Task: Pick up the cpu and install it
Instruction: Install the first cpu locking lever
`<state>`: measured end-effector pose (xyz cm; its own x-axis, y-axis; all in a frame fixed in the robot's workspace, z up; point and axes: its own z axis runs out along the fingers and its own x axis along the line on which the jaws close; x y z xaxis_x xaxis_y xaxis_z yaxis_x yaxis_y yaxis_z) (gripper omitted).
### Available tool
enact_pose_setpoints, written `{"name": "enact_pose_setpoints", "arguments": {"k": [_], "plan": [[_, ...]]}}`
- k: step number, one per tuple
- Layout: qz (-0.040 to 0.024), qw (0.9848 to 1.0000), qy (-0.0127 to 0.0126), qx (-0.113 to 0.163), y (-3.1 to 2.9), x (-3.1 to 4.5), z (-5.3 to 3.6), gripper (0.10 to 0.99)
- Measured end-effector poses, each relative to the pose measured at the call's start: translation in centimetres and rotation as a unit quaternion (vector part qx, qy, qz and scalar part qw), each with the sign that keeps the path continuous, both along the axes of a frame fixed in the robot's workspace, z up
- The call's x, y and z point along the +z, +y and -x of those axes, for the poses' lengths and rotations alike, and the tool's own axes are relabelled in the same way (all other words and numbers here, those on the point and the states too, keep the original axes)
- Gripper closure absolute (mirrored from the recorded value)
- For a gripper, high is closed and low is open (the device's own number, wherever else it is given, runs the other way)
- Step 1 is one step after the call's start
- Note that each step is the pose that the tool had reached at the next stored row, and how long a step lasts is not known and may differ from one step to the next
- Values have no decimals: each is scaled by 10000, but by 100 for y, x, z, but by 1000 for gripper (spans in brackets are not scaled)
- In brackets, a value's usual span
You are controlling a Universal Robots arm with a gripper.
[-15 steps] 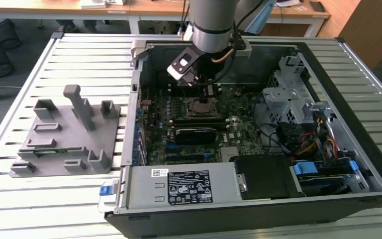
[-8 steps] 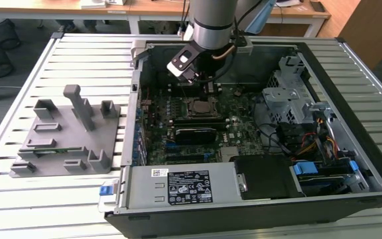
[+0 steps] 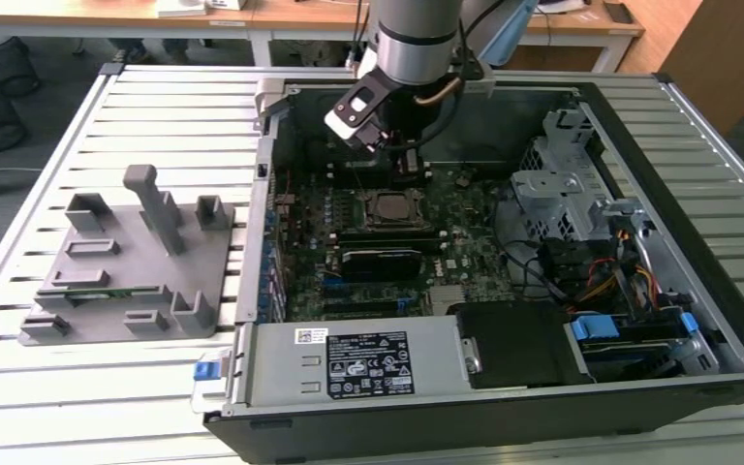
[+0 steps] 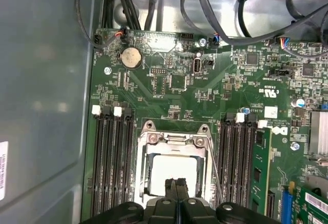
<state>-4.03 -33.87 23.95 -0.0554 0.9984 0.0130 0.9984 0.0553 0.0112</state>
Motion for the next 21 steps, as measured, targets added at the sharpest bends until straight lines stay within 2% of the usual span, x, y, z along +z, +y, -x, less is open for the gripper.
{"name": "enact_pose_setpoints", "arguments": {"k": [13,18,21], "plan": [[0,10000,0,0,0,202,0,980],[1,10000,-1,30,0,213,2,980],[2,9997,0,256,0,213,2,980]]}}
